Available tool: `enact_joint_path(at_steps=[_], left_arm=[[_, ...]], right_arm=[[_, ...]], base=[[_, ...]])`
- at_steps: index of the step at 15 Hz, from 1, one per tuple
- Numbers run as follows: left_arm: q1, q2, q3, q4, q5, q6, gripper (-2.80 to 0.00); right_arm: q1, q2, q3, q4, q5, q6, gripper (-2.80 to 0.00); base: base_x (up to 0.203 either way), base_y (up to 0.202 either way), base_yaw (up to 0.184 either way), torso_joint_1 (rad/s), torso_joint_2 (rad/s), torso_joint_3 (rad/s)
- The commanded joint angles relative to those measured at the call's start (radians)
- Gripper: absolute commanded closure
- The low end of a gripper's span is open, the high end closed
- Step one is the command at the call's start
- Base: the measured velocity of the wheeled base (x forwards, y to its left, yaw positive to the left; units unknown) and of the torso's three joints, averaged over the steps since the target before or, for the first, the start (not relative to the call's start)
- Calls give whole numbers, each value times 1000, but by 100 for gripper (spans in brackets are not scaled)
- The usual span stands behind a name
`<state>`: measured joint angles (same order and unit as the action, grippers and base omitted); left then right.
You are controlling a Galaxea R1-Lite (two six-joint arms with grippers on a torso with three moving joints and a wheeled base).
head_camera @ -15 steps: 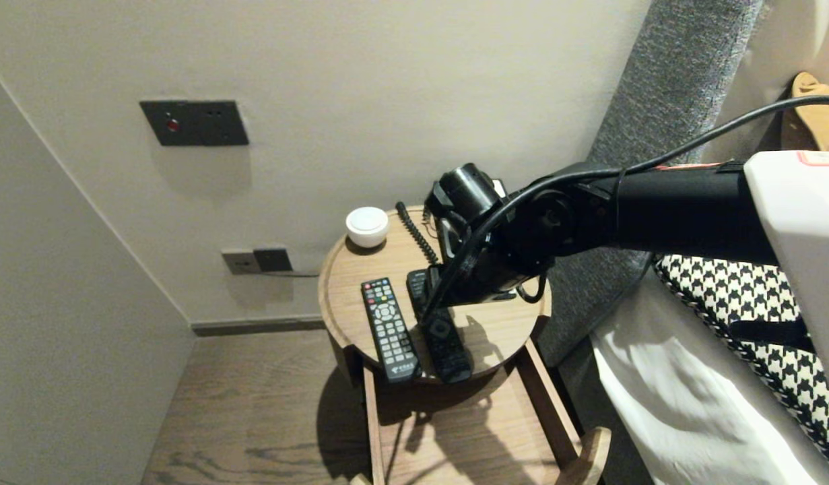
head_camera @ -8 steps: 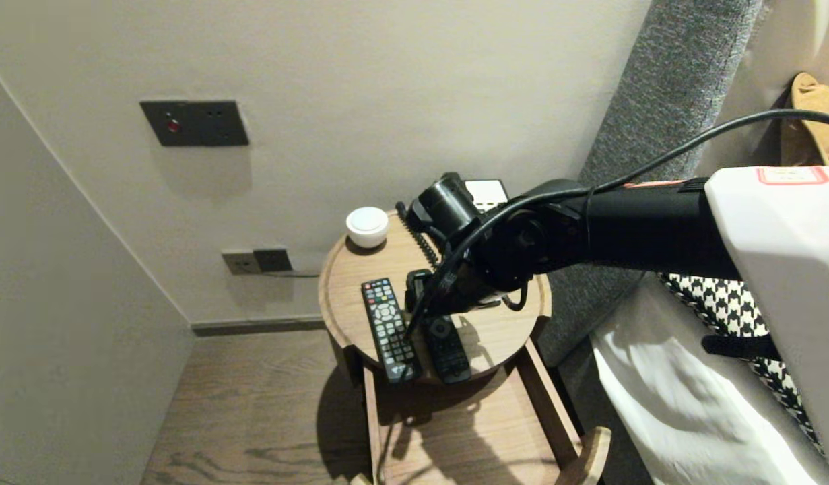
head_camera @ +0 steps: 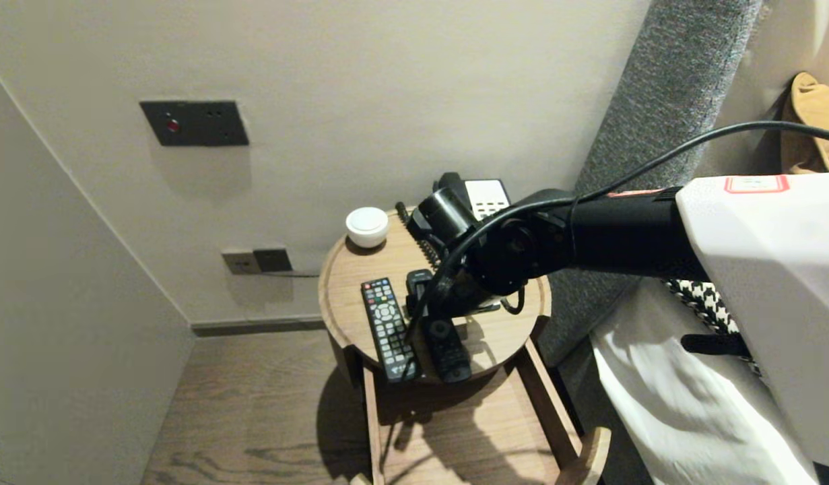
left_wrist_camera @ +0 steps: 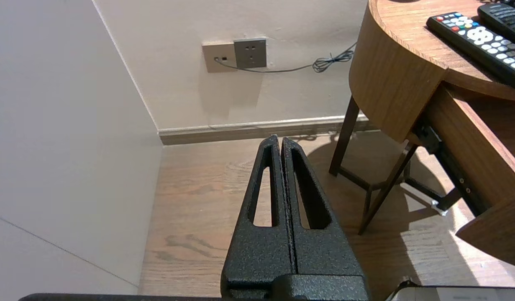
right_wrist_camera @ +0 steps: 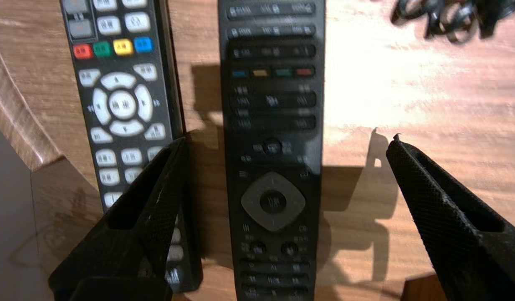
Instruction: Put the remote controls on the table in the drawer one by one
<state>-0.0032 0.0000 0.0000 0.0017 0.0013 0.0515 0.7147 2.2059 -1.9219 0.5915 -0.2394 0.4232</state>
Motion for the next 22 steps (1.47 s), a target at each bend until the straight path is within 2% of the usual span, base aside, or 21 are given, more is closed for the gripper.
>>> enact_joint_path(at_steps=[1,16,22], left_arm=[[0,0,0,0,0,1,0],[0,0,0,0,0,1,0],[0,0,0,0,0,1,0]], right_arm=[[0,15,0,-5,-1,-3,-280],[-8,29,4,-9,-3,-6,-280],[-4,32,15,-7,-61,-21,-280]], base=[[0,0,0,0,0,0],[0,0,0,0,0,0],[0,0,0,0,0,0]])
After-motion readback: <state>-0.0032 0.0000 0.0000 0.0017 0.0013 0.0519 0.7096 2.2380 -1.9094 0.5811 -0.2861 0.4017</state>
